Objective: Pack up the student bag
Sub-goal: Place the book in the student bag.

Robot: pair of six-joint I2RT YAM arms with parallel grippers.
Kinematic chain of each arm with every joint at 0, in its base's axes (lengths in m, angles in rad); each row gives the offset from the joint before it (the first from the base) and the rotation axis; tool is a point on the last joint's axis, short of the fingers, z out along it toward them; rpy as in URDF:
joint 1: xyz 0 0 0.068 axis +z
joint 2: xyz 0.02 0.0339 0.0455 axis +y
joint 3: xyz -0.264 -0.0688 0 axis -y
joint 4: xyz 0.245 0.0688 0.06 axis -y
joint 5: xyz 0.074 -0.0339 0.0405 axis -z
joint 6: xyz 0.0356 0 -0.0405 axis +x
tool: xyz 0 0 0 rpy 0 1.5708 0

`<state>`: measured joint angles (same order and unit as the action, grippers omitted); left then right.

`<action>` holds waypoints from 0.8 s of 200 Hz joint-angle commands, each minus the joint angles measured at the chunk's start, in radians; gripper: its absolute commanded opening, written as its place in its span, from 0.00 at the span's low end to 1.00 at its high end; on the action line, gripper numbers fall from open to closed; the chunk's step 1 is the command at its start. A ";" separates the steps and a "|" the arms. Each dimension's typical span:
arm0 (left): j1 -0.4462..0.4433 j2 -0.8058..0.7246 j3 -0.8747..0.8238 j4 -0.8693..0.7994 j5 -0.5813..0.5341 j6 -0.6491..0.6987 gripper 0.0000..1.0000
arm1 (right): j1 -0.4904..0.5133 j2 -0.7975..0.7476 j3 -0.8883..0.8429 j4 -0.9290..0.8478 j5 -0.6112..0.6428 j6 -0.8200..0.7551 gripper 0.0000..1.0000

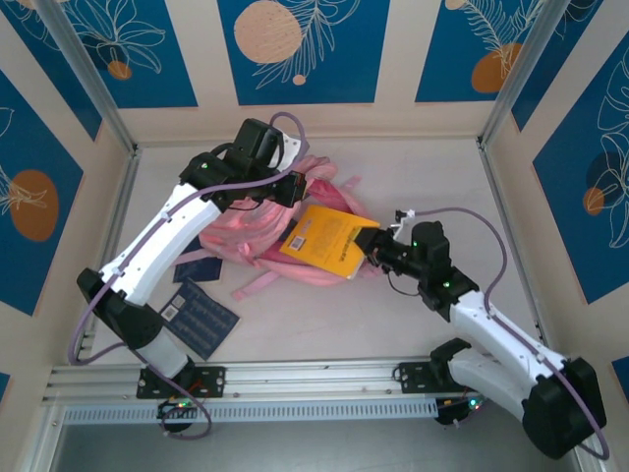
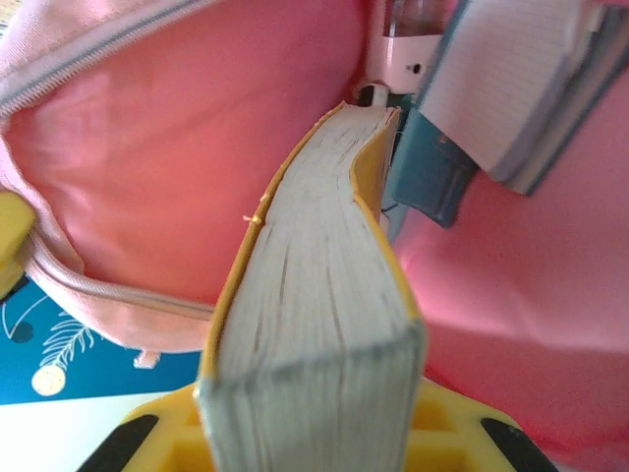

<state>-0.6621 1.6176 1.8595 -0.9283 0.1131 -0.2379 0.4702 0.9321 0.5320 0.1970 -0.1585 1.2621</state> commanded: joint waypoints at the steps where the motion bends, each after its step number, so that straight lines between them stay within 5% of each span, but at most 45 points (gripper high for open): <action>1: 0.010 -0.074 0.033 0.088 0.046 -0.021 0.00 | 0.036 0.069 0.092 0.184 0.044 0.040 0.00; 160: 0.010 -0.089 0.035 0.115 0.101 -0.019 0.00 | 0.162 0.694 0.401 0.478 0.175 0.132 0.00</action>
<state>-0.6563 1.5906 1.8595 -0.9279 0.1463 -0.2379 0.6144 1.5818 0.8501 0.5198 0.0029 1.3613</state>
